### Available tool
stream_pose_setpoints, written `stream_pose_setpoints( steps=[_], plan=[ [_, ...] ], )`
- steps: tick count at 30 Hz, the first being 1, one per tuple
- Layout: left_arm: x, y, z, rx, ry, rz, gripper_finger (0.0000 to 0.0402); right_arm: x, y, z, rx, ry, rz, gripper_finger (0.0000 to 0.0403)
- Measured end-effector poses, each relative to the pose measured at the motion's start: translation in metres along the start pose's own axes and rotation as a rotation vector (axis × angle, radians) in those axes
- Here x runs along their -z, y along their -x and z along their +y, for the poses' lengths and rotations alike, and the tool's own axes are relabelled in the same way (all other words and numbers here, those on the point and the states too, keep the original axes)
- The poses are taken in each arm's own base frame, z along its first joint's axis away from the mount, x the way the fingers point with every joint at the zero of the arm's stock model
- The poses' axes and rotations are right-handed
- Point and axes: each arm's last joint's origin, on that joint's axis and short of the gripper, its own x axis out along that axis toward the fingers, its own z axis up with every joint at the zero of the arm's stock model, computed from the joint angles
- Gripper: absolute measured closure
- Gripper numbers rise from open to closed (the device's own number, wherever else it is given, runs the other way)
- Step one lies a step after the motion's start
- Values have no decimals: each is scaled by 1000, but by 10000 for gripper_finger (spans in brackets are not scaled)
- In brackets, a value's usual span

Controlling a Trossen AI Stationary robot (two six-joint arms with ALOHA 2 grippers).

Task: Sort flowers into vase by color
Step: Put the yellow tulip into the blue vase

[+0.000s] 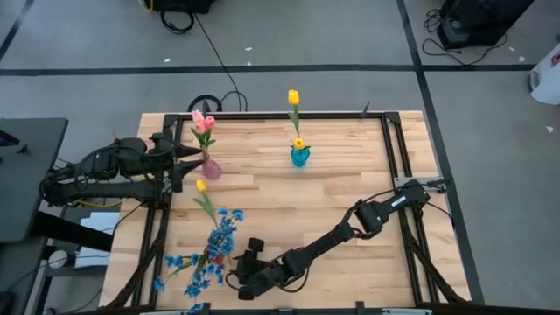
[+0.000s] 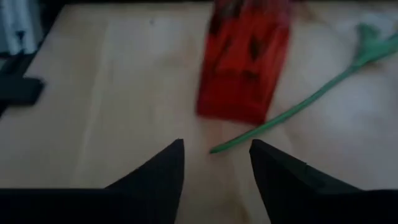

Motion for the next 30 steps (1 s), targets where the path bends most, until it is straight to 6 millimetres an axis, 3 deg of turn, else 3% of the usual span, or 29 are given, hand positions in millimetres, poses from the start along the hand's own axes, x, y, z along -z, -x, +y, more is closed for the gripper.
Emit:
stream_pose_setpoints(
  steps=[11,30],
  plan=[
    [0,0,1,-18,4,-2,218,-4,-4,-7,19,96,-13,194],
    [0,0,2,-66,3,-10,218,-14,-28,-45,-73,135,65,194]
  ],
)
